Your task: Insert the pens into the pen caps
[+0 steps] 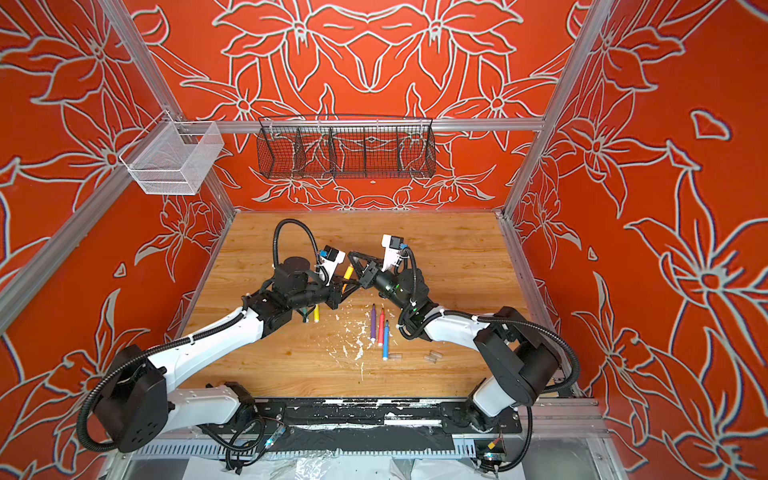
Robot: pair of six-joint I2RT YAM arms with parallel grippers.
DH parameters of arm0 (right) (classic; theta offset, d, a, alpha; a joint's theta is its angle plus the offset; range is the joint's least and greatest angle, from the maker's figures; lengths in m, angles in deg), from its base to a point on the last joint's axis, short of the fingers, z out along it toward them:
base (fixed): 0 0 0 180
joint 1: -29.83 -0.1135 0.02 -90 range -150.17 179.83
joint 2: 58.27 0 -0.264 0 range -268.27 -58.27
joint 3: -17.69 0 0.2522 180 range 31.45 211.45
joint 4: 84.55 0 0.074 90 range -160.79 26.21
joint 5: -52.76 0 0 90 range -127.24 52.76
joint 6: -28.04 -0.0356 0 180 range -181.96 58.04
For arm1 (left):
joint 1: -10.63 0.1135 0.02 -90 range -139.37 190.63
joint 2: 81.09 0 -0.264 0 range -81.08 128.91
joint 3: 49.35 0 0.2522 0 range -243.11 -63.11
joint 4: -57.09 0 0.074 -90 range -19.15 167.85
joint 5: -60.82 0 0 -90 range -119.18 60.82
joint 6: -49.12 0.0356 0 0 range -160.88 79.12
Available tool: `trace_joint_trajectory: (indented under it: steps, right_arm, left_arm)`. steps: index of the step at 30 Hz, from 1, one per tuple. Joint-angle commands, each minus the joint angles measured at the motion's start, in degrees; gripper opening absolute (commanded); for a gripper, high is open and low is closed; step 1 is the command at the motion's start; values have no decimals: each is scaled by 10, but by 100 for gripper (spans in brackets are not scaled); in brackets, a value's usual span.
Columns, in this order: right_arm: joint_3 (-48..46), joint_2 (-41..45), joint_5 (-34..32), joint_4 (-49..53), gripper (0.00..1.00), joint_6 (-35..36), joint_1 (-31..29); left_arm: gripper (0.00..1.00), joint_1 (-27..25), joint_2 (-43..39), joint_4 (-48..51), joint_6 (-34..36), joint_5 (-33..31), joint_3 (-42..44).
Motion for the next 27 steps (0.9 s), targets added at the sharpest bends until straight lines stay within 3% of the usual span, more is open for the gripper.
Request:
trace_joint_trajectory:
  steps: [1,5,9,13,16,19,24,27]
  right_arm:
    - [-37,-20,245,99,0,10,-98]
    - [-34,-2,230,141,0,26,-98]
    - [-22,52,179,254,1,63,-95]
    - [-38,131,125,310,39,86,-88]
    - [-51,209,77,361,58,91,-82]
    - [-69,282,48,377,68,93,-82]
    - [-111,369,-16,376,74,97,-81]
    - [-109,387,-29,389,74,100,-82]
  left_arm:
    - [0,65,0,-213,-49,-157,-77]
    - [0,69,-9,-211,-56,-157,-61]
    - [0,69,-30,-169,-132,-187,-23]
    - [0,69,-77,-69,-238,-220,45]
    - [0,69,-121,82,-312,-277,73]
    - [0,68,-149,128,-304,-279,103]
    - [0,62,-148,78,-253,-268,164]
    - [0,58,-106,104,-227,-259,119]
